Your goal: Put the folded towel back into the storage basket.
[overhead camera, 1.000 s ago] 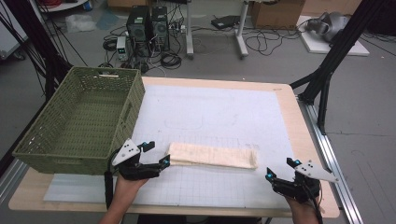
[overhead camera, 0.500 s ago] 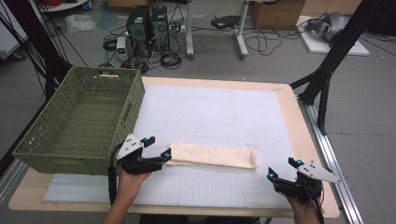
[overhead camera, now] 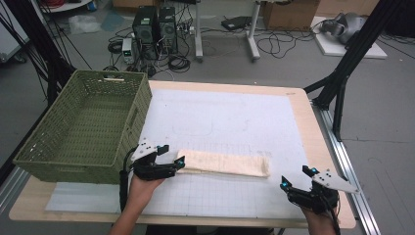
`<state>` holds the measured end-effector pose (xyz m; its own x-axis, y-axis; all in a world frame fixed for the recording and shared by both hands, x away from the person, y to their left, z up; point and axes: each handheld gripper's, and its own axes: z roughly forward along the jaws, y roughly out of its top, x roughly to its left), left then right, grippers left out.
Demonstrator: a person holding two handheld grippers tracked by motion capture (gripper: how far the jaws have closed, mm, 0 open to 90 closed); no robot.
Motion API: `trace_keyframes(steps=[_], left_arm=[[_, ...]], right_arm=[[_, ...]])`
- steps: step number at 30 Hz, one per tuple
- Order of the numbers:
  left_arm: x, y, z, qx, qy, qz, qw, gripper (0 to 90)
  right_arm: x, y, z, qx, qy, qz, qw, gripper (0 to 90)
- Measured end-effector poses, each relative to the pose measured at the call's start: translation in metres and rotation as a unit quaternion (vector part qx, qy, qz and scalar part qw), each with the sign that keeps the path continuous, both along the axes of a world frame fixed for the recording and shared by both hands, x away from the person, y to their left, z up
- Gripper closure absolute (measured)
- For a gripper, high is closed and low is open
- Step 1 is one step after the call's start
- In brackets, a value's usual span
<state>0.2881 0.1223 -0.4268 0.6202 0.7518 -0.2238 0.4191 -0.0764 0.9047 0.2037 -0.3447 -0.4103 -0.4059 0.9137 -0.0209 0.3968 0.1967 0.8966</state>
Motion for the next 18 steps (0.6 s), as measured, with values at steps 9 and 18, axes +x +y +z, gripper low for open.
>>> trace_keyframes(steps=[9,18], left_arm=[[0.009,-0.01,-0.006,0.032,0.023,0.011,0.9992,22.7],[0.012,-0.016,-0.017,0.103,0.039,0.033,0.9934,33.9]], right_arm=[[-0.002,-0.009,-0.001,0.02,0.001,-0.013,0.9997,15.7],[0.004,-0.006,-0.006,0.011,0.017,-0.007,0.9998,15.8]])
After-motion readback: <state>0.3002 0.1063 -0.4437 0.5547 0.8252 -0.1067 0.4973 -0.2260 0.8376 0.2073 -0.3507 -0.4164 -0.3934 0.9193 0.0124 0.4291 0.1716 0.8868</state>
